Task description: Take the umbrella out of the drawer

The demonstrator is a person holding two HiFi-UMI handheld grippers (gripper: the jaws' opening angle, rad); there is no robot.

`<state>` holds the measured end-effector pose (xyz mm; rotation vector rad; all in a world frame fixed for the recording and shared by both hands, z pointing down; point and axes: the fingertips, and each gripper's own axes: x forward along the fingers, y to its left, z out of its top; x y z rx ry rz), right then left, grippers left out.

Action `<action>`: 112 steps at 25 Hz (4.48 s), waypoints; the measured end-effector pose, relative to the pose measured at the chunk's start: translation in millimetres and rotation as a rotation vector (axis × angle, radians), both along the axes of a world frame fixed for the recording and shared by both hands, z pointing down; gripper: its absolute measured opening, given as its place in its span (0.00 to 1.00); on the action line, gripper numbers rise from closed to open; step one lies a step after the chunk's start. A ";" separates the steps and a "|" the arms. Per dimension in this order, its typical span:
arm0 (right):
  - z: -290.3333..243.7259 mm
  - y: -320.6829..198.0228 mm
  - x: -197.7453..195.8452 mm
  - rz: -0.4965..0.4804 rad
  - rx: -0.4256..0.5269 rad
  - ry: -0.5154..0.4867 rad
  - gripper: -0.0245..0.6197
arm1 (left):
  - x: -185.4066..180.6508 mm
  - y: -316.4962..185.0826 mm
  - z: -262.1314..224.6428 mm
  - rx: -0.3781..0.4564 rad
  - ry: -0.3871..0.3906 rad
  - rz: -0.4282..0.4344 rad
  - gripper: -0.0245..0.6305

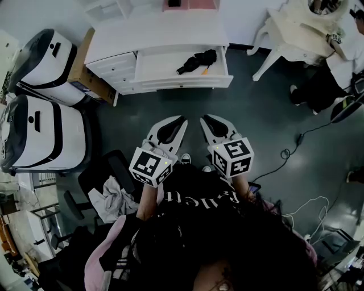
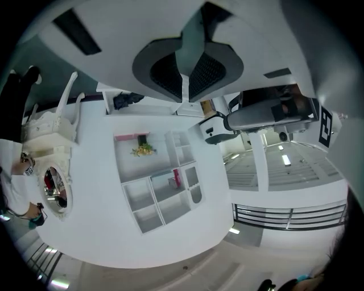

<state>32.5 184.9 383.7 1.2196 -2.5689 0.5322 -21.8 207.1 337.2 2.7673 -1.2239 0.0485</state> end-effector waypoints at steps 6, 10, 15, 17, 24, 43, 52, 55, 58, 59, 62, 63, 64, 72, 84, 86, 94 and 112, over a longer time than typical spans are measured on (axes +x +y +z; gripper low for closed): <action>-1.0 -17.7 -14.1 0.013 0.002 -0.029 0.14 | -14.5 -17.6 1.1 0.004 0.003 0.007 0.07; 1.6 -30.8 -25.4 0.027 -0.004 -0.035 0.14 | -26.5 -30.8 2.9 0.005 0.004 0.019 0.07; 9.1 -46.3 -39.7 0.058 -0.026 -0.050 0.14 | -43.8 -47.1 10.2 -0.003 -0.002 0.034 0.07; 13.7 -49.6 -44.4 0.069 -0.036 -0.052 0.14 | -50.0 -51.6 14.7 -0.013 -0.002 0.040 0.07; 28.9 -65.0 -44.0 0.099 -0.071 -0.040 0.14 | -53.8 -70.6 29.3 -0.043 0.007 0.064 0.07; 37.8 -247.1 31.3 0.018 -0.117 -0.041 0.14 | 11.7 -244.9 31.0 -0.059 0.011 -0.059 0.07; 43.9 -322.7 71.0 -0.023 -0.136 -0.068 0.14 | 55.2 -313.7 34.7 -0.079 -0.020 -0.099 0.07; 49.0 -341.6 79.2 -0.029 -0.149 -0.079 0.14 | 63.8 -330.7 37.6 -0.087 -0.033 -0.108 0.07; 51.5 -356.8 82.7 -0.034 -0.162 -0.091 0.14 | 68.2 -344.0 38.1 -0.095 -0.046 -0.113 0.07; 52.4 -360.9 82.7 -0.036 -0.167 -0.096 0.14 | 68.3 -347.7 38.1 -0.099 -0.050 -0.116 0.07; 58.5 -371.8 81.0 -0.037 -0.187 -0.106 0.14 | 66.9 -357.1 40.0 -0.110 -0.063 -0.121 0.07; 61.8 -375.5 80.0 -0.036 -0.194 -0.107 0.14 | 65.8 -360.1 41.6 -0.113 -0.066 -0.123 0.07; 65.1 -378.9 78.5 -0.034 -0.201 -0.107 0.14 | 64.1 -363.1 43.6 -0.116 -0.069 -0.124 0.07; 90.4 -409.0 60.3 0.032 -0.247 -0.087 0.14 | 40.9 -398.1 53.7 -0.129 -0.070 -0.063 0.07; 190.0 -471.0 27.6 0.236 -0.411 0.015 0.14 | -9.4 -475.1 57.8 -0.102 -0.100 0.129 0.07; 211.9 -478.9 22.3 0.261 -0.441 0.057 0.14 | -19.9 -481.9 60.5 -0.107 -0.097 0.148 0.07; 290.1 -493.1 7.2 0.414 -0.673 -0.002 0.36 | -49.3 -500.4 71.2 -0.129 -0.098 0.222 0.07; 407.2 -510.2 24.1 1.003 -1.003 -0.344 0.46 | -90.6 -518.9 104.8 -0.172 -0.145 0.302 0.07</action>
